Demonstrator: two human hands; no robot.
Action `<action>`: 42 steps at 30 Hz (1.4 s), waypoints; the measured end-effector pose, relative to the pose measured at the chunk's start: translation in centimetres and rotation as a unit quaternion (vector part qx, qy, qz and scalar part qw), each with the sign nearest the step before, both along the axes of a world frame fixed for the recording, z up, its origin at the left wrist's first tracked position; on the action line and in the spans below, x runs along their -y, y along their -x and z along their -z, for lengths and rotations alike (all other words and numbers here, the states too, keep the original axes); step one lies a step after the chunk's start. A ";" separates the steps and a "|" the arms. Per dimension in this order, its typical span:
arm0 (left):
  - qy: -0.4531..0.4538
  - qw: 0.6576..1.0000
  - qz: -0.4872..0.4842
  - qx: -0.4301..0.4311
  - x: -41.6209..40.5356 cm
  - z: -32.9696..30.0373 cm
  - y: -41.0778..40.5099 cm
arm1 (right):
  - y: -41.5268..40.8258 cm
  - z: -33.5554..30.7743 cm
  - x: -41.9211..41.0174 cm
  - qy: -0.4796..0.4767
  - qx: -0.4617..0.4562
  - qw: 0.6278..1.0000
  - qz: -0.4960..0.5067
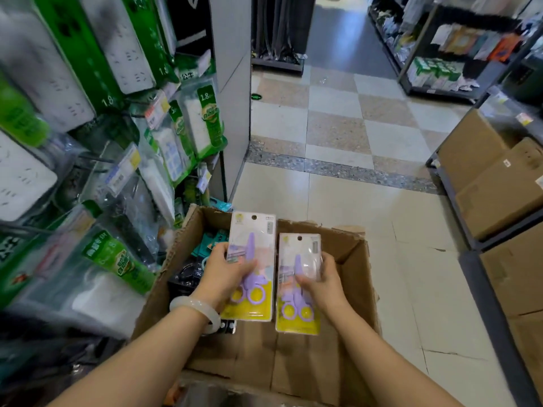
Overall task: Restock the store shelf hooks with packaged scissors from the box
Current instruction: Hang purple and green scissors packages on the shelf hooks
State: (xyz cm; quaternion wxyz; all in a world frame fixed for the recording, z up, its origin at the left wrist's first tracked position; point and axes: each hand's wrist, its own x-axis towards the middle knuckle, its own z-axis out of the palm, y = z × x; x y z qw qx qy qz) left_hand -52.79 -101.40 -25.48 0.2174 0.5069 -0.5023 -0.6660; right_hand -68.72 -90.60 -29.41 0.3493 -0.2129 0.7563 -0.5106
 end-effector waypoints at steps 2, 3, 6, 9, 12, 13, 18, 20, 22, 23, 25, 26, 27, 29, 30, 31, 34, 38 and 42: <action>0.029 0.999 -0.027 -0.012 -0.7 -1.0 -0.7 | -0.2 -2.8 1.4 0.051 -0.013 0.998 -0.044; 0.049 0.997 -0.050 -0.013 -1.2 -1.6 -1.2 | -0.5 -4.1 2.1 0.069 -0.030 0.994 -0.074; 0.098 0.985 -0.144 -0.018 -3.3 -3.7 -3.4 | -2.5 -7.1 3.5 0.104 -0.067 0.976 -0.176; 0.128 0.967 -0.220 -0.008 -6.1 -5.7 -7.3 | -6.4 -9.4 3.2 0.157 -0.062 0.950 -0.262; 0.136 0.941 -0.311 0.001 -10.0 -7.6 -12.1 | -11.4 -12.0 1.7 0.204 -0.034 0.914 -0.349; 0.146 0.931 -0.334 0.009 -11.6 -8.4 -13.8 | -13.2 -12.8 1.1 0.215 -0.023 0.899 -0.379; 0.162 0.873 -0.459 0.014 -21.2 -11.6 -22.3 | -23.8 -15.6 -3.3 0.229 0.045 0.827 -0.511; 0.169 0.841 -0.514 0.022 -25.7 -12.5 -25.4 | -28.1 -16.2 -6.0 0.236 0.072 0.800 -0.547; 0.170 0.810 -0.561 0.024 -30.6 -13.1 -28.3 | -32.3 -16.5 -9.5 0.236 0.081 0.767 -0.592; 0.172 0.794 -0.583 0.029 -33.3 -13.4 -29.7 | -34.4 -16.4 -11.3 0.233 0.082 0.747 -0.617; 0.173 0.762 -0.622 0.043 -39.1 -13.9 -32.4 | -38.6 -16.4 -15.6 0.233 0.088 0.710 -0.659; 0.174 0.747 -0.640 0.047 -42.2 -14.1 -33.8 | -40.7 -16.5 -18.0 0.235 0.093 0.692 -0.676; 0.174 0.732 -0.657 0.048 -45.4 -14.4 -35.1 | -42.8 -16.7 -20.6 0.237 0.097 0.673 -0.695; 0.178 0.693 -0.697 0.054 -51.7 -15.0 -37.8 | -46.8 -17.6 -26.4 0.236 0.114 0.629 -0.732; 0.178 0.672 -0.717 0.060 -55.0 -15.2 -39.3 | -48.7 -18.0 -29.5 0.236 0.123 0.610 -0.746; 0.181 0.648 -0.737 0.065 -58.3 -15.6 -40.6 | -50.7 -18.5 -32.6 0.239 0.126 0.592 -0.759; 0.187 0.595 -0.777 0.080 -68.5 -16.3 -44.8 | -56.5 -19.5 -42.3 0.241 0.128 0.543 -0.794; 0.195 0.536 -0.813 0.118 -81.7 -17.6 -49.7 | -63.6 -20.9 -55.0 0.237 0.145 0.471 -0.837; 0.205 0.490 -0.835 0.142 -91.5 -19.5 -53.0 | -68.6 -22.8 -64.8 0.244 0.167 0.409 -0.863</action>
